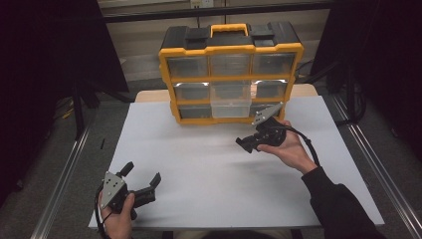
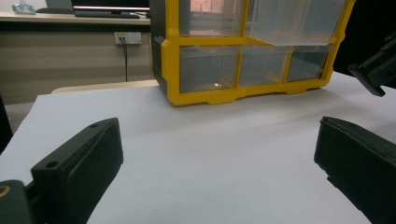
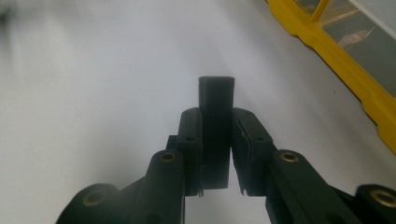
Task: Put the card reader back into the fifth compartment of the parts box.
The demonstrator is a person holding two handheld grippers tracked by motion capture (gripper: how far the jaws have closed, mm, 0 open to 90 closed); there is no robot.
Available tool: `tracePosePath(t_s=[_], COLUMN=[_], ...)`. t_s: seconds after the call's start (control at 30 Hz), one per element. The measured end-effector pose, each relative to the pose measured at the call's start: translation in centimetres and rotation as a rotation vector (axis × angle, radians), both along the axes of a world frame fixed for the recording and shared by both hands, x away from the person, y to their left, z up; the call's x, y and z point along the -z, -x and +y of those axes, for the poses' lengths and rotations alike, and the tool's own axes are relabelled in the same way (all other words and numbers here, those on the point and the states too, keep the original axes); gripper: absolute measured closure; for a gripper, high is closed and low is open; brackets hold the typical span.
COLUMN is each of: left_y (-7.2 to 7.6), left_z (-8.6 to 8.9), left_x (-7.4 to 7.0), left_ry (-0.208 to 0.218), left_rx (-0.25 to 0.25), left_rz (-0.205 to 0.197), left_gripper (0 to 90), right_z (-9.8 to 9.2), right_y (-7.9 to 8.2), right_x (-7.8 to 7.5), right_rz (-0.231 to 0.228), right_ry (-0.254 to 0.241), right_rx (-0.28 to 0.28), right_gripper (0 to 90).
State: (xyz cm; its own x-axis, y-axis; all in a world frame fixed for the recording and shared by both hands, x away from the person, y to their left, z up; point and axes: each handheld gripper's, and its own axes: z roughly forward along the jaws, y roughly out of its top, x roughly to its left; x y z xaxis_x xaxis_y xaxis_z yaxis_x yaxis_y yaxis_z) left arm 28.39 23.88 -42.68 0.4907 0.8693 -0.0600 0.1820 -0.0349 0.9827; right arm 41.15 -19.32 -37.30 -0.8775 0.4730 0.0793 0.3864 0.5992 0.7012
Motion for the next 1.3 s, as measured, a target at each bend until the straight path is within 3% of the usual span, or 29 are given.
tracePosePath(t_s=[0.63, 1.3], left_y=[0.0, -0.1], left_z=[0.0, -0.1], left_x=[0.0, 0.0], left_ry=[0.000, -0.006], left_rx=[0.000, 0.003], left_rz=[0.000, -0.002], left_gripper=[1.2, 1.2], right_z=[-0.3, -0.4], right_y=[0.5, 0.6], right_x=[-1.4, -3.8], right_rz=[-0.031, -0.092], right_ry=[-0.036, -0.084], right_rx=[0.002, 0.002], right_gripper=[73.9, 73.9])
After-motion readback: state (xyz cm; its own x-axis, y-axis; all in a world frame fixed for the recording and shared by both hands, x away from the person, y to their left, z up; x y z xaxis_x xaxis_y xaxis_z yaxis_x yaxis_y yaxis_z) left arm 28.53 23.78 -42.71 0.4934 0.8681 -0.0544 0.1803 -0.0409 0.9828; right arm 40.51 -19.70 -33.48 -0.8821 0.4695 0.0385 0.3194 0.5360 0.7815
